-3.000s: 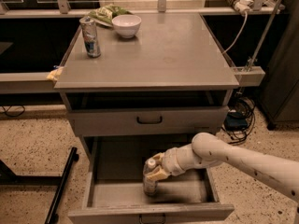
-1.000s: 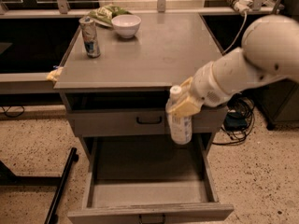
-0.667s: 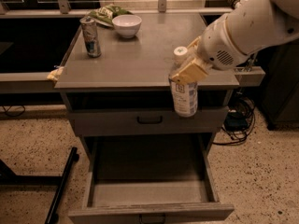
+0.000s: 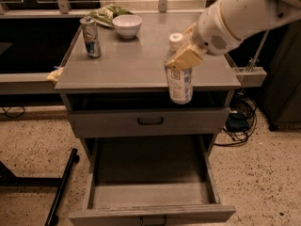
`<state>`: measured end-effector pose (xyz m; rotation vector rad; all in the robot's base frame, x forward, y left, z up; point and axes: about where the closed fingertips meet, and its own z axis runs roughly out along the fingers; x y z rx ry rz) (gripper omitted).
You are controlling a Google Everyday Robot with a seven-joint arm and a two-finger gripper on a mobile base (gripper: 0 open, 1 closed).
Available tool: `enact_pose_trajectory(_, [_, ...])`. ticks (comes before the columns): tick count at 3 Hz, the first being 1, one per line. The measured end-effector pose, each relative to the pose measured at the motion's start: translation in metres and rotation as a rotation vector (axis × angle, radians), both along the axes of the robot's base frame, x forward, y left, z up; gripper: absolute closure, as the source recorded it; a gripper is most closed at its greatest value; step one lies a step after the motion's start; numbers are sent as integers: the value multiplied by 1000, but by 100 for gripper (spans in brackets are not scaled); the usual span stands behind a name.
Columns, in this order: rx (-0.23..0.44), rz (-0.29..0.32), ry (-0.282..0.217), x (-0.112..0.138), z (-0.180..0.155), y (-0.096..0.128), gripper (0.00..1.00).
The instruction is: Pick blue plastic bottle from middle drawer and place on counter
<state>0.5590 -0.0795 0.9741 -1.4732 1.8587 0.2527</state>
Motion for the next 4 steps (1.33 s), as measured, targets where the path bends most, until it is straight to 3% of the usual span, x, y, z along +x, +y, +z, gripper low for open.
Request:
enact_pose_trajectory(1, [20, 14, -20, 49, 20, 9, 100])
enact_pose_trajectory(2, [85, 20, -35, 97, 34, 22, 100])
enact_pose_trajectory(3, [141, 14, -27, 126, 38, 30, 100])
enact_pose_trajectory(4, [184, -26, 46, 145, 24, 31, 100])
